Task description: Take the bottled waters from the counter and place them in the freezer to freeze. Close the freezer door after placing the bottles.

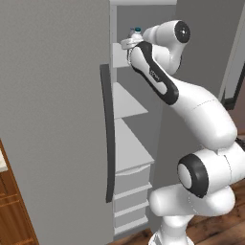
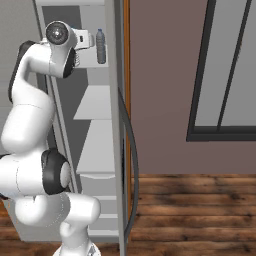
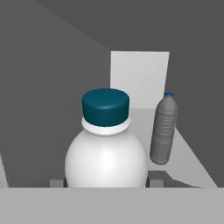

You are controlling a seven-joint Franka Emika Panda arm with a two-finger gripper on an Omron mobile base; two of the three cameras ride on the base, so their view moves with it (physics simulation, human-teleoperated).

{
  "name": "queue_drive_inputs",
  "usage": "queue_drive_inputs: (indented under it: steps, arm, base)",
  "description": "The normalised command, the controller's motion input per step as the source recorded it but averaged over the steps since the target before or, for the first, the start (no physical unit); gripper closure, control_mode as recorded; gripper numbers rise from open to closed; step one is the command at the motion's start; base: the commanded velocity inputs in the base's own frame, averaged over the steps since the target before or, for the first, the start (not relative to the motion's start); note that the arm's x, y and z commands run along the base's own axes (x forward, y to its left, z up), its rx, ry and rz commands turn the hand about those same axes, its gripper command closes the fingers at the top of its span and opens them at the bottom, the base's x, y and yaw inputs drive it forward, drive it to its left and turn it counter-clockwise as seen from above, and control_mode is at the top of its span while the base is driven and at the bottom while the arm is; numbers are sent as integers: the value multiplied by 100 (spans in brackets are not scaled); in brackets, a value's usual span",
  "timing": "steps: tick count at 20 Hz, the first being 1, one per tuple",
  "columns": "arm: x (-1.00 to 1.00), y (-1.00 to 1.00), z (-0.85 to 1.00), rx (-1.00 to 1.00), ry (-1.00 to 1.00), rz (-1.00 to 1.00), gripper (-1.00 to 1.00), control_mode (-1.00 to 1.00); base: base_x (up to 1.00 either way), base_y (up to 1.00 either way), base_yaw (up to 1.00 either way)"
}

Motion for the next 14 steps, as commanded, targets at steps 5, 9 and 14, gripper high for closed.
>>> queue_drive_inputs:
  steps: [5, 9, 14]
  arm:
    - [47, 0, -9, 0, 1, 0, 100, -100]
    - [45, 3, -15, 0, 0, 0, 100, -100]
    - [49, 8, -3, 0, 0, 0, 100, -100]
  base:
    - [0, 0, 0]
    - [0, 0, 0]
    - [0, 0, 0]
